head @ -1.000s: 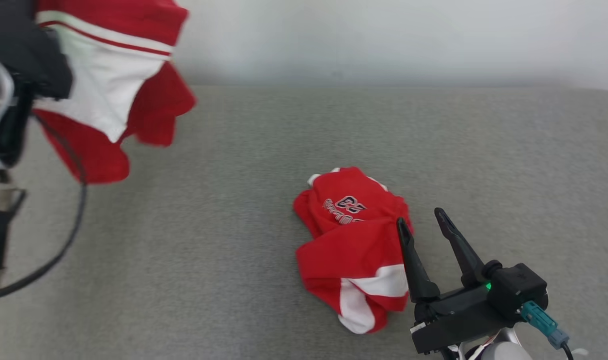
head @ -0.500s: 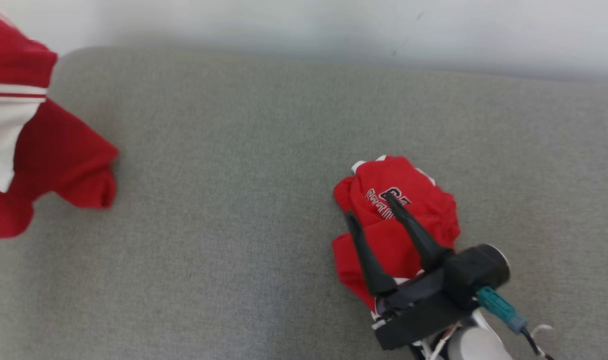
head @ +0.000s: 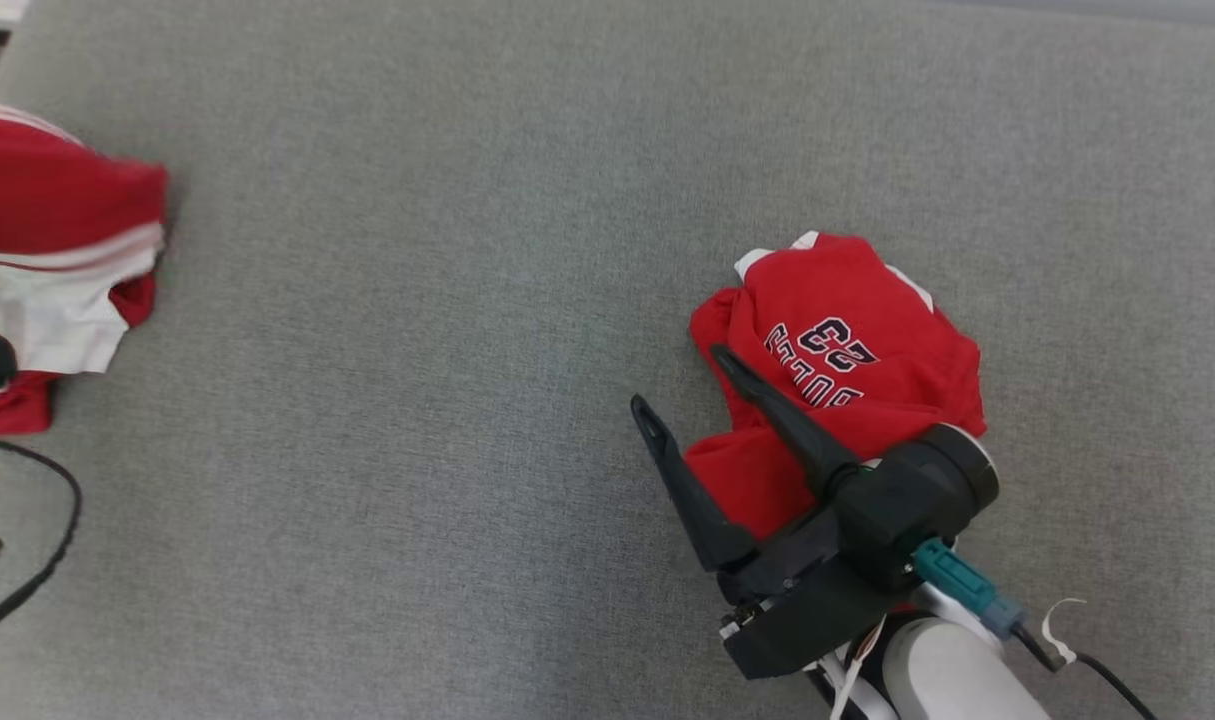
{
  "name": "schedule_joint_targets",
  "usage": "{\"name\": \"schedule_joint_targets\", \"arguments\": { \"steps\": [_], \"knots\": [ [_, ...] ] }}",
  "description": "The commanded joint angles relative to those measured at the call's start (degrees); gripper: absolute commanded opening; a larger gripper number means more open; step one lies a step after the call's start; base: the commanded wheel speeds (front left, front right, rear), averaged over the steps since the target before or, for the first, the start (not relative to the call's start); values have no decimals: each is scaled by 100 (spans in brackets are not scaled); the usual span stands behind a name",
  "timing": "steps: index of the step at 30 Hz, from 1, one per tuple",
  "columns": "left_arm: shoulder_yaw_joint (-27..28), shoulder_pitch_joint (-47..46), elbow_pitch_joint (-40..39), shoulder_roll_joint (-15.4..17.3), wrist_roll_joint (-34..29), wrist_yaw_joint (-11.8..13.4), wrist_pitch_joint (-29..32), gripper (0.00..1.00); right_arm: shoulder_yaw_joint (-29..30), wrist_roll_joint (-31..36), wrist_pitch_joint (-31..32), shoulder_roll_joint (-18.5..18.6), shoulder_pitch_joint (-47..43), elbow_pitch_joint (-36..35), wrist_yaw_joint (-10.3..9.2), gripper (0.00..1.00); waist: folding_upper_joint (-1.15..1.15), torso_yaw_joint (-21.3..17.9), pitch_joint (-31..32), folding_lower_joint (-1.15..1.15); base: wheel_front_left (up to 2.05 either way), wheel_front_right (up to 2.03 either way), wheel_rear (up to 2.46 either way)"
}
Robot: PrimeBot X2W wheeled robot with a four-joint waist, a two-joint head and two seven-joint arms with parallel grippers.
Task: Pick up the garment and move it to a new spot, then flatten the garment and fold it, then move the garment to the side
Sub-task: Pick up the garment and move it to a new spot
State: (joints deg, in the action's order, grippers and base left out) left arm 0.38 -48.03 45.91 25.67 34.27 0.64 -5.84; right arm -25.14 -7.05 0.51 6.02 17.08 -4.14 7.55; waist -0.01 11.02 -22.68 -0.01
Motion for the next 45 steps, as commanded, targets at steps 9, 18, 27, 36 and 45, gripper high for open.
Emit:
{"name": "schedule_joint_targets", "arguments": {
  "steps": [9,18,27,36,45],
  "knots": [
    [-187,-180,485,-160,80,-362,54,100,176,-54,-270,-107,-41,134,-12,100,1,-215,367,1,0,0,0],
    [-486,229,44,-109,-150,-464,-16,100,713,-100,-566,-217,-384,429,-12,100,1,-414,1236,1,0,0,0],
    [-718,1378,-1312,-577,-172,-131,-107,100,1419,-32,-662,-289,-857,420,-12,100,1,-664,1919,1,0,0,0],
    [-1186,3028,-2963,-1087,-555,155,-700,100,1826,-98,-808,-313,-1181,370,-12,100,1,-1085,2169,1,0,0,0],
    [-802,4384,-4148,-1638,-916,5,-937,100,2194,-291,-1287,-313,-1371,617,-12,100,1,-1540,2231,1,0,0,0]
  ]
}}
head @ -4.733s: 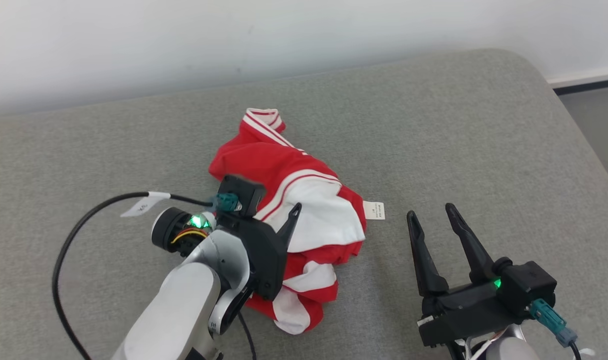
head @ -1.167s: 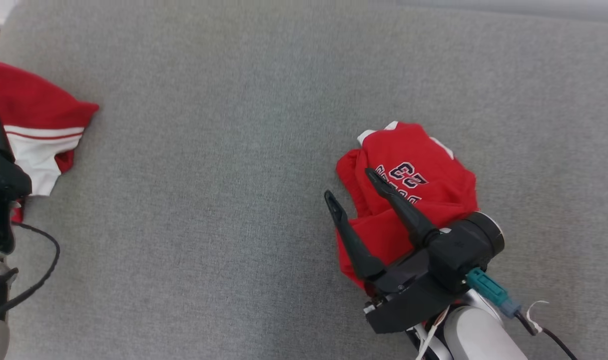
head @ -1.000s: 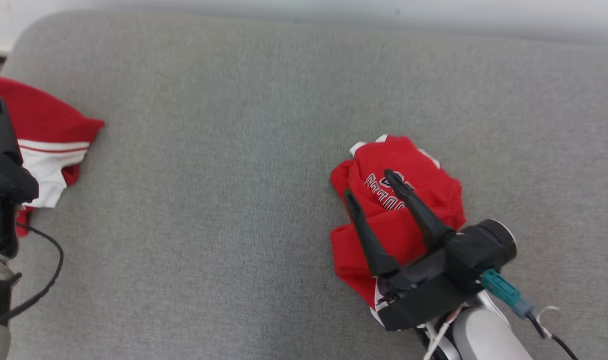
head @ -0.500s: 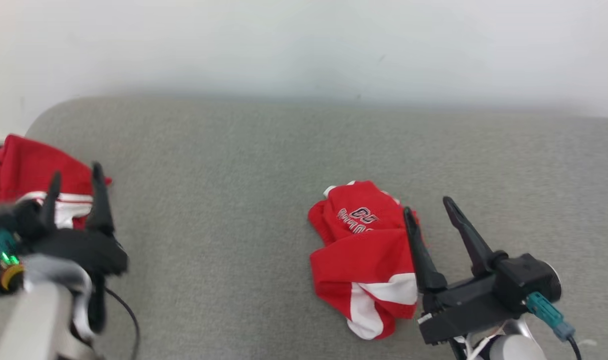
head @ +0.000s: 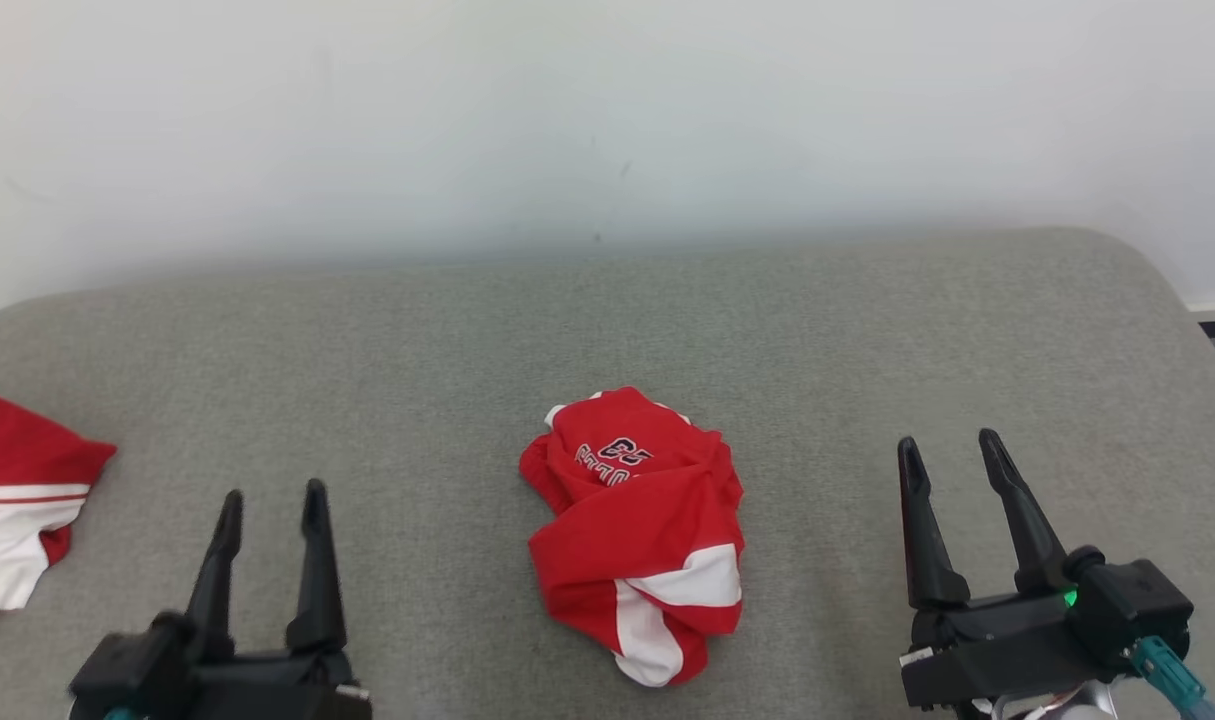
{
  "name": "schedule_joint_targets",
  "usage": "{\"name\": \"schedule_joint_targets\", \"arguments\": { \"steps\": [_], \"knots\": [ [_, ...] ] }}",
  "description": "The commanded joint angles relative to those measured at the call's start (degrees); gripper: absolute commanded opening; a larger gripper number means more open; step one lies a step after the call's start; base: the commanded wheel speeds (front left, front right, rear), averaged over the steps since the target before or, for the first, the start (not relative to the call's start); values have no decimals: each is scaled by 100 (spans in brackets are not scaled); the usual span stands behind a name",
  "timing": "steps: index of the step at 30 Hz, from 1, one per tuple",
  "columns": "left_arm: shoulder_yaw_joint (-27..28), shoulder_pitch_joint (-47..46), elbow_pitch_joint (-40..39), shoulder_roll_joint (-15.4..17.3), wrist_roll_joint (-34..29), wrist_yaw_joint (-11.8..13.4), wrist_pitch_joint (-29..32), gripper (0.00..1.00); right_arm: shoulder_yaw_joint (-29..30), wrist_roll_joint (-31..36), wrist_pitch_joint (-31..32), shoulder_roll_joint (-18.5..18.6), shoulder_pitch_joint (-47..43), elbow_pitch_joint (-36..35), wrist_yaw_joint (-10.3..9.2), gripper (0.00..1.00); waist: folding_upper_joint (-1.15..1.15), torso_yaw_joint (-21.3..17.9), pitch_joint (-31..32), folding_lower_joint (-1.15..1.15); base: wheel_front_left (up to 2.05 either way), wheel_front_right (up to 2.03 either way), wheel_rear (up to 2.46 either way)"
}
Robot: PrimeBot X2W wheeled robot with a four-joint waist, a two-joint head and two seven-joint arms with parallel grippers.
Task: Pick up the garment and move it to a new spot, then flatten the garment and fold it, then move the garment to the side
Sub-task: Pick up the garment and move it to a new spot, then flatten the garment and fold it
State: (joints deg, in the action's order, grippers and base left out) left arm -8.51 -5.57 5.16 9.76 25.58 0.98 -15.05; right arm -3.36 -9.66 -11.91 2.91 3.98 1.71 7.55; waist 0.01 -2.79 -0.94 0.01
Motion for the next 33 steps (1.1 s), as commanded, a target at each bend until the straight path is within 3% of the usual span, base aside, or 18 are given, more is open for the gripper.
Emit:
{"name": "schedule_joint_targets", "arguments": {
  "steps": [1,7,15,33],
  "knots": [
    [222,287,-193,-123,-73,-75,-17,100,47,-63,-99,-3,-76,70,-12,100,-1,-185,53,-1,0,0,0],
    [712,953,-394,-355,-517,-450,-20,100,124,-136,-268,-3,-204,511,-12,100,-1,-205,53,-1,0,0,0],
    [1030,1277,-274,-492,-770,-692,-21,100,234,13,-303,-2,-254,1062,-12,100,-1,7,103,-1,0,0,0],
    [1140,1357,-281,-642,-992,-851,-22,100,192,70,-272,-1,-236,1304,-12,100,-1,261,112,-1,0,0,0]
  ]
}}
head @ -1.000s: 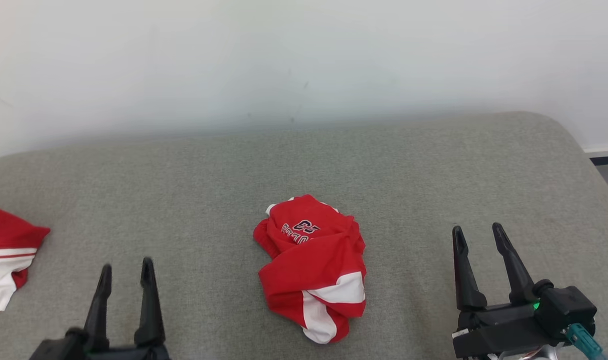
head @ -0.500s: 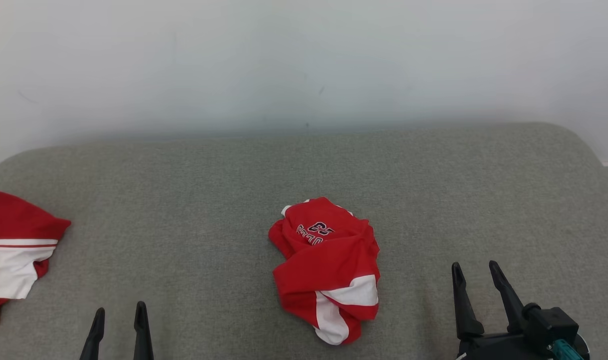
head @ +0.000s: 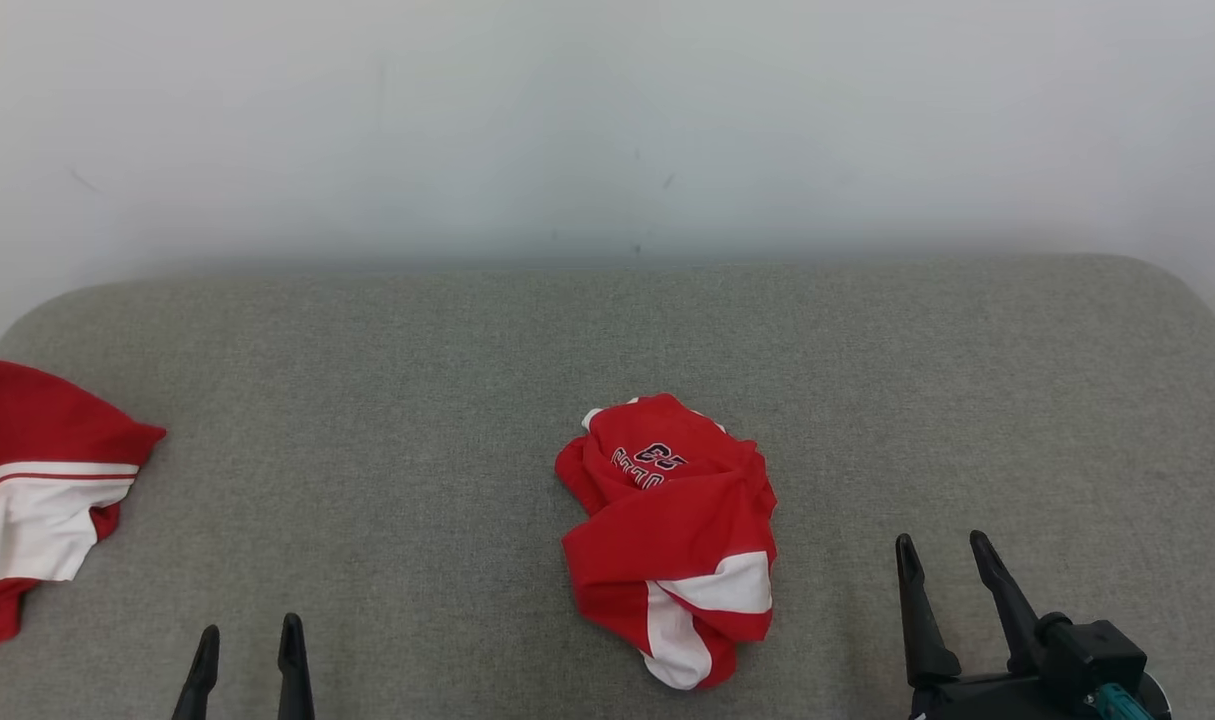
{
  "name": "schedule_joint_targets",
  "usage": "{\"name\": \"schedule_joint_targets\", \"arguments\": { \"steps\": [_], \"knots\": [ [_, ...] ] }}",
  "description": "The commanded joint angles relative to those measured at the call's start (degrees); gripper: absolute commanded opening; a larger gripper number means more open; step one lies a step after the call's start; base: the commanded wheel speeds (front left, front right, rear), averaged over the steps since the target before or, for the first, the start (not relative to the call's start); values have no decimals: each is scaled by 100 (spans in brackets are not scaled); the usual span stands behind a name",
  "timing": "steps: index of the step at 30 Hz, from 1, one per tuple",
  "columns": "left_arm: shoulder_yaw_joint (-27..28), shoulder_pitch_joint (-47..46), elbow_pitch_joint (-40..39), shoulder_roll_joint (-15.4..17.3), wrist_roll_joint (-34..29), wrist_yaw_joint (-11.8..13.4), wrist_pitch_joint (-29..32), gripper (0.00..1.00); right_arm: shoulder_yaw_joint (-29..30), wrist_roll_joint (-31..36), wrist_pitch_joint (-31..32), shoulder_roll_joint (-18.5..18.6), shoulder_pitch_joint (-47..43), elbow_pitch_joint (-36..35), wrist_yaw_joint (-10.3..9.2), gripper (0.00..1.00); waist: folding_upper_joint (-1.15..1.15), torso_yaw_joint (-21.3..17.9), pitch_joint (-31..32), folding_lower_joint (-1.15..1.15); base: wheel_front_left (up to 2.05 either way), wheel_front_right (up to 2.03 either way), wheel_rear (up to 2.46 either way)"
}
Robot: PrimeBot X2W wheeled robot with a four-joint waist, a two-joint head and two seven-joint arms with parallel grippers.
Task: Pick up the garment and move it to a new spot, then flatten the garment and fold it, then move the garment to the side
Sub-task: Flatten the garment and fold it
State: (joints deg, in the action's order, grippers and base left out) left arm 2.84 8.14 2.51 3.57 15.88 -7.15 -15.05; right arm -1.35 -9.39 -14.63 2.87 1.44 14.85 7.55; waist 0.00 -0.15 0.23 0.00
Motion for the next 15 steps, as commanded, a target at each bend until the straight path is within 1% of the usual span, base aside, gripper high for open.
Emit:
{"name": "schedule_joint_targets", "arguments": {
  "steps": [1,5,11,15],
  "knots": [
    [5,-17,-19,-25,-14,-41,-22,100,-17,45,4,2,19,-8,-12,100,0,-7,-14,0,0,0,0],
    [-22,-13,18,-1,-29,-29,-22,100,-52,22,16,2,27,9,-12,100,0,-45,-35,0,0,0,0],
    [-212,-160,134,160,-118,-31,-22,100,-139,-43,21,2,81,19,-12,100,0,-174,-79,0,0,0,0],
    [-432,-427,353,293,-75,-31,-21,100,-191,-62,28,3,157,-30,-12,100,0,-389,-163,0,0,0,0]
  ]
}}
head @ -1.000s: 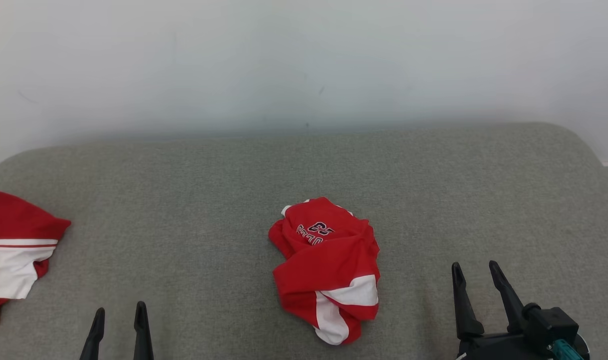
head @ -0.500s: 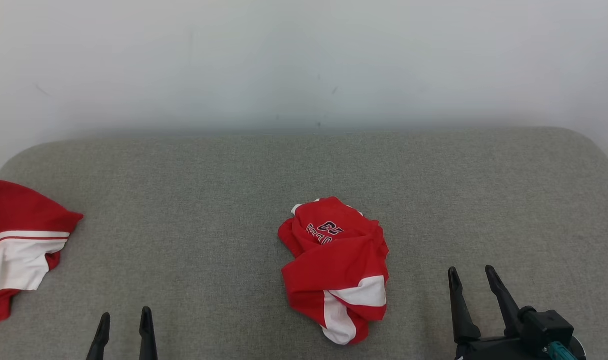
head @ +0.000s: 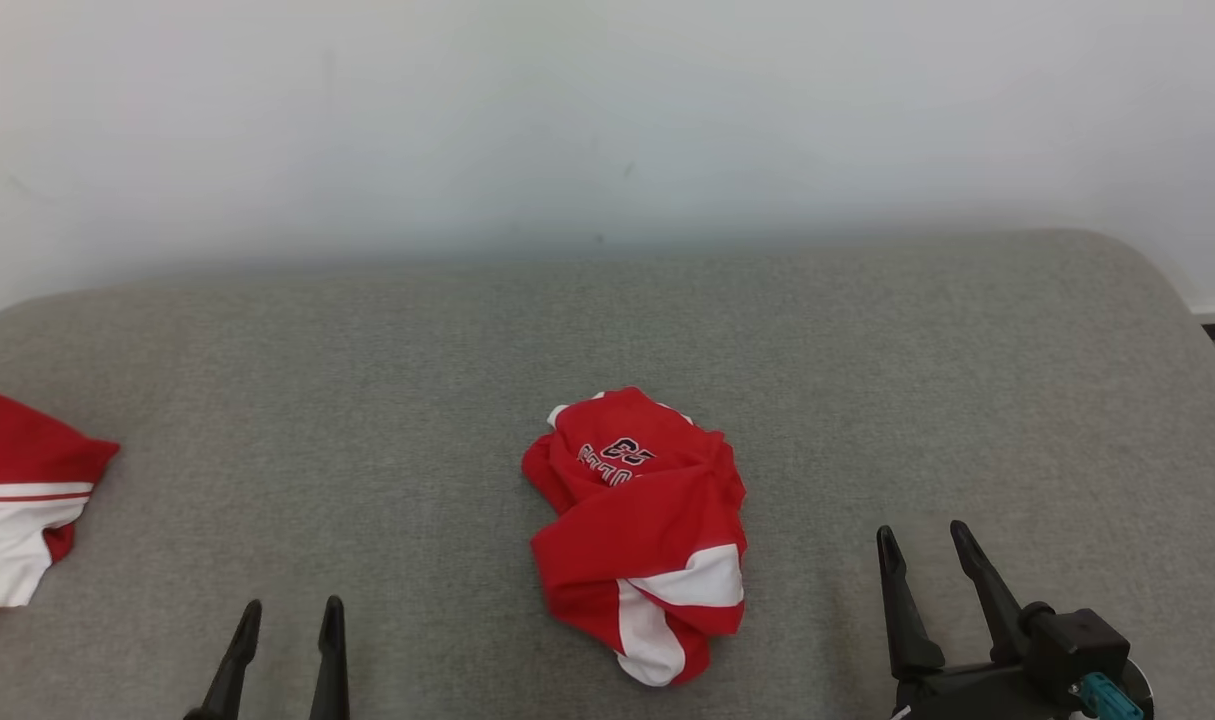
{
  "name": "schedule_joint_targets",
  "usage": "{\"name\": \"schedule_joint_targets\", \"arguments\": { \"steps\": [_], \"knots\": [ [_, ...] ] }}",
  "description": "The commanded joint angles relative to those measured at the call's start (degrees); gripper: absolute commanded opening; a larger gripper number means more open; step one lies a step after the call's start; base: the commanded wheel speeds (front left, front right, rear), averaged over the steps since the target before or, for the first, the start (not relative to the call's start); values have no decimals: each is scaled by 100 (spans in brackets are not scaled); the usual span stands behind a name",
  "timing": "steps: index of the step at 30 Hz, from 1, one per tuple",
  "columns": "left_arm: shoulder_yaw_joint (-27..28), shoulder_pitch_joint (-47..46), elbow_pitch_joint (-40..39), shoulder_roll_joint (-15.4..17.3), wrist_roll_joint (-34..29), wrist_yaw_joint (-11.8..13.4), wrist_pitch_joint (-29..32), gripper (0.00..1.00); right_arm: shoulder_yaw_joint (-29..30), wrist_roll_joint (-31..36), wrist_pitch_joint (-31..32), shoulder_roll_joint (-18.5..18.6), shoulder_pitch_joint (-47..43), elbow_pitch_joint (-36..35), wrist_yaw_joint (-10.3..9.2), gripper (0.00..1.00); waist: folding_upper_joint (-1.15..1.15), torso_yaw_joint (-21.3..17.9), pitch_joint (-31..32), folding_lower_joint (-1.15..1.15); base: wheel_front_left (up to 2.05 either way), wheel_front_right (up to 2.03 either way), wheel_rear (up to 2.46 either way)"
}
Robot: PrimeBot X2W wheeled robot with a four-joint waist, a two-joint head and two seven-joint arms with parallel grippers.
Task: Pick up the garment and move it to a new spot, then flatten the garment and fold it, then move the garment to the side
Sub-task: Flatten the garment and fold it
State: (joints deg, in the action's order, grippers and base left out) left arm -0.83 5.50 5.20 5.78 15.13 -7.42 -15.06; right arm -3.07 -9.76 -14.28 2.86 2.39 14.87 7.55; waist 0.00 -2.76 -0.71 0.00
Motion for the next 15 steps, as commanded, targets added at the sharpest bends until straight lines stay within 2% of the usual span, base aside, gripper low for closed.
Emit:
{"name": "schedule_joint_targets", "arguments": {
  "steps": [1,7,15],
  "knots": [
    [-143,-263,176,118,36,-4,-8,100,-29,-25,-6,1,79,-39,-12,100,0,-174,-89,0,0,0,0],
    [-570,-1058,608,392,188,2,487,100,-98,-51,25,3,111,-119,-12,100,0,-459,-233,0,0,0,0],
    [-1239,-2686,1511,742,418,3,1854,100,-242,-155,8,1,246,-221,-13,100,0,-1102,-588,0,0,0,0]
  ]
}}
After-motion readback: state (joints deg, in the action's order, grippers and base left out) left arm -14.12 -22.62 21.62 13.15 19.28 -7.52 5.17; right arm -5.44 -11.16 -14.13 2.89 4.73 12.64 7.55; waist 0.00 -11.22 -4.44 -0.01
